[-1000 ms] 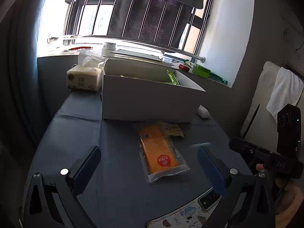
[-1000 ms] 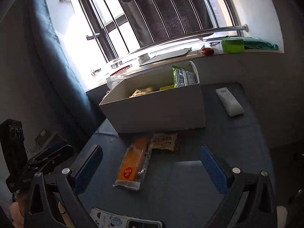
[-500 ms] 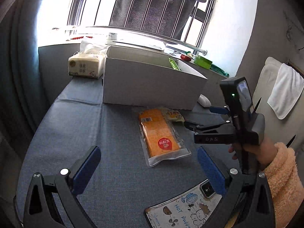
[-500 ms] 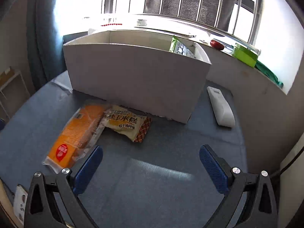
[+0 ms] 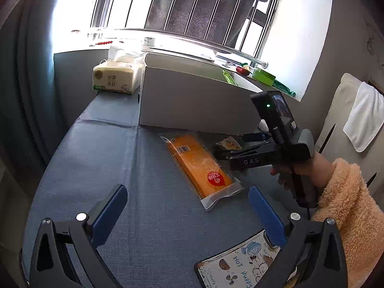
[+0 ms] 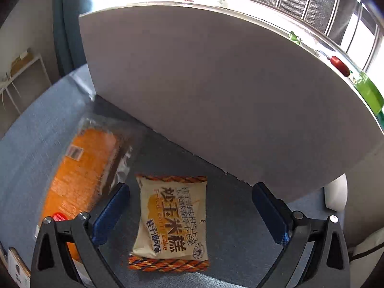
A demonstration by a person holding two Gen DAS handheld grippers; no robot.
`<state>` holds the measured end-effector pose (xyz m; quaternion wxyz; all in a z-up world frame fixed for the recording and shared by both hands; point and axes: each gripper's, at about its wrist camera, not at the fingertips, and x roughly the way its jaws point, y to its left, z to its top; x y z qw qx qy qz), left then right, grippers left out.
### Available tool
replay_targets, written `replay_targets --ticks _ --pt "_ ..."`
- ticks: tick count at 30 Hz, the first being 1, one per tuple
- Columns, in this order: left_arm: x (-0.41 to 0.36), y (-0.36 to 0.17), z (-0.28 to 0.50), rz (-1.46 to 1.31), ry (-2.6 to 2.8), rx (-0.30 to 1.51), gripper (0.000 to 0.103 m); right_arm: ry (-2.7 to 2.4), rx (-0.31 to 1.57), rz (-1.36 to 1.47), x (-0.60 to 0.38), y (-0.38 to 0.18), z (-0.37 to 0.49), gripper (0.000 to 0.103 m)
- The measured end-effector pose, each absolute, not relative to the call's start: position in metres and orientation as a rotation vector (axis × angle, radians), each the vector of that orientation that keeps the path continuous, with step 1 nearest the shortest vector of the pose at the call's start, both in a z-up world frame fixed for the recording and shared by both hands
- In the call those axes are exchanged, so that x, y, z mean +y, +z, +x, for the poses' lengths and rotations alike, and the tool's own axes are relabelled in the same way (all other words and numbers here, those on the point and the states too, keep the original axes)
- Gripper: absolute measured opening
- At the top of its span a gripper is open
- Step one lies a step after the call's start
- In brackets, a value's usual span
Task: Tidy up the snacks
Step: 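Move both grippers back over the orange sausage and cake pack, then drop orange sausage into box with left gripper while right drops cake pack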
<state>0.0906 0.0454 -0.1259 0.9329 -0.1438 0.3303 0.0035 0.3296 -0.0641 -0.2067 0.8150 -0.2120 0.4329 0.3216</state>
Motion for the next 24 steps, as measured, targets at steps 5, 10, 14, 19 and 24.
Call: replay_targets --ticks 5,10,14,19,24 --pt "0.047 -0.131 0.099 -0.303 0.011 0.694 0.103 0.689 0.905 -0.359 -0.089 -0.207 0.314 0.086" --pt "0.044 -0.138 0.122 -0.323 0.027 0.773 0.103 0.692 0.921 -0.167 -0.119 -0.194 0.305 0.045" --pt "0.031 -0.149 0.154 -0.299 0.049 0.866 0.103 0.691 0.862 -0.035 -0.149 -0.174 0.286 0.045" --pt "0.011 -0.162 0.201 -0.248 0.078 0.945 0.103 0.7 0.791 0.107 -0.176 -0.142 0.252 0.045" --pt "0.005 -0.176 0.237 -0.226 0.149 0.999 0.103 0.662 0.75 0.147 -0.198 -0.135 0.224 0.045"
